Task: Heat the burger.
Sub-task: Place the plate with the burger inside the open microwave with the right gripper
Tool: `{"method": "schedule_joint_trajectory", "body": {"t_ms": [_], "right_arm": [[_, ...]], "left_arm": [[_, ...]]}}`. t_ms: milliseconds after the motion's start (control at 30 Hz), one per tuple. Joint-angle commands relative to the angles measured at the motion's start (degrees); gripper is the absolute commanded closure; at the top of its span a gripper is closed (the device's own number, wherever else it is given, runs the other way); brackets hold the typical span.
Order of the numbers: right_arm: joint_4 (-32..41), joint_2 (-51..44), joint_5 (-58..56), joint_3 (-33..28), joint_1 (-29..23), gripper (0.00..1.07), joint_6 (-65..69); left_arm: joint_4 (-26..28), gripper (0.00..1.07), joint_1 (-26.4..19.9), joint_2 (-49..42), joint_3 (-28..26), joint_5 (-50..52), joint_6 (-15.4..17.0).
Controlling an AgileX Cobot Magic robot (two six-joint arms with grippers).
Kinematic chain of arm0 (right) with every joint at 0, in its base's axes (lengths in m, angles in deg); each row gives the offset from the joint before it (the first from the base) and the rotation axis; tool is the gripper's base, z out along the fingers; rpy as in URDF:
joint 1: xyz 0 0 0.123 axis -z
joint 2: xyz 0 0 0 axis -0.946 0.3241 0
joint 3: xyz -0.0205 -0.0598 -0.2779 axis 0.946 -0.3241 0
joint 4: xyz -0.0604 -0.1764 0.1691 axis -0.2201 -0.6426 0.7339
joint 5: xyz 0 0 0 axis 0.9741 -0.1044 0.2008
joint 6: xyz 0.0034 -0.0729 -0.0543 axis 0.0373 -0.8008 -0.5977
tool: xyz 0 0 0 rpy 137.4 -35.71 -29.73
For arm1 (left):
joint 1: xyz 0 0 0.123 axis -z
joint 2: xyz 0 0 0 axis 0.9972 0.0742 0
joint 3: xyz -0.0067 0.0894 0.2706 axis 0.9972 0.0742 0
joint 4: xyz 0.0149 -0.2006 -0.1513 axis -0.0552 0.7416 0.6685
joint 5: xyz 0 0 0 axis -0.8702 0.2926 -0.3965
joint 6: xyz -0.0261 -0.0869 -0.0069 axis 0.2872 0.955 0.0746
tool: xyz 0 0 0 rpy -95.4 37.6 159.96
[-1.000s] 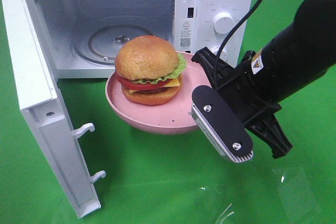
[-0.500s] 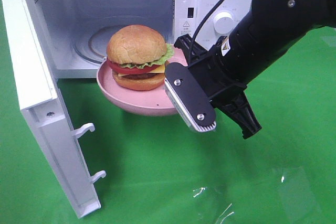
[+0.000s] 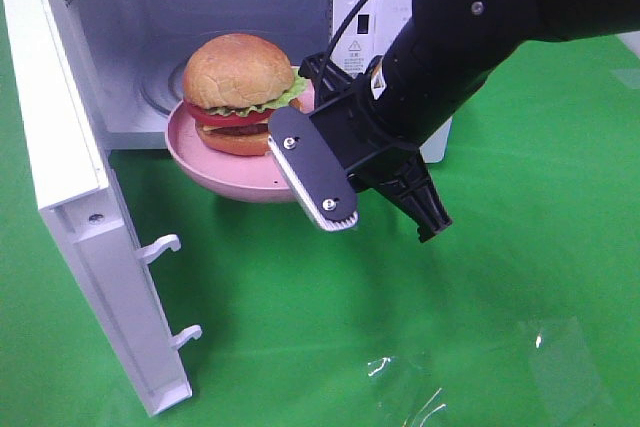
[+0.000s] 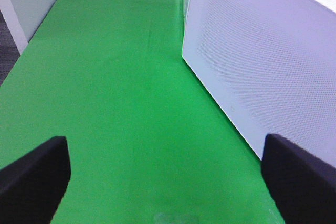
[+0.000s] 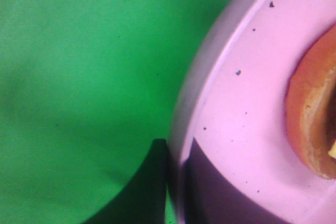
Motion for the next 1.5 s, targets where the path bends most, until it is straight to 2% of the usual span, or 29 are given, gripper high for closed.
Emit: {"method": "schedule_joint_trajectory", "body": {"t_ms": [33, 367, 567, 1500], "right_arm": [[-2.0, 1.7, 3.3, 3.2, -1.0, 1.07, 3.8], [-2.4, 5.6, 2.9, 7.4, -1.1, 1.07, 6.2], [-3.0, 9.9, 0.6, 14.0, -1.1, 1.07, 9.6], [-7.3, 24.8, -6.4, 36.6, -1.1, 1.07, 21.3]], "left_arm": [[-0.2, 0.16, 0.2, -1.0, 0.1, 0.5, 0.0], [-0.2, 0.16, 0.2, -1.0, 0.1, 0.5, 0.0], [-0.2, 0.16, 0.2, -1.0, 0.1, 0.5, 0.0], [-0.2, 0.16, 0.2, -1.0, 0.1, 0.5, 0.0]]}}
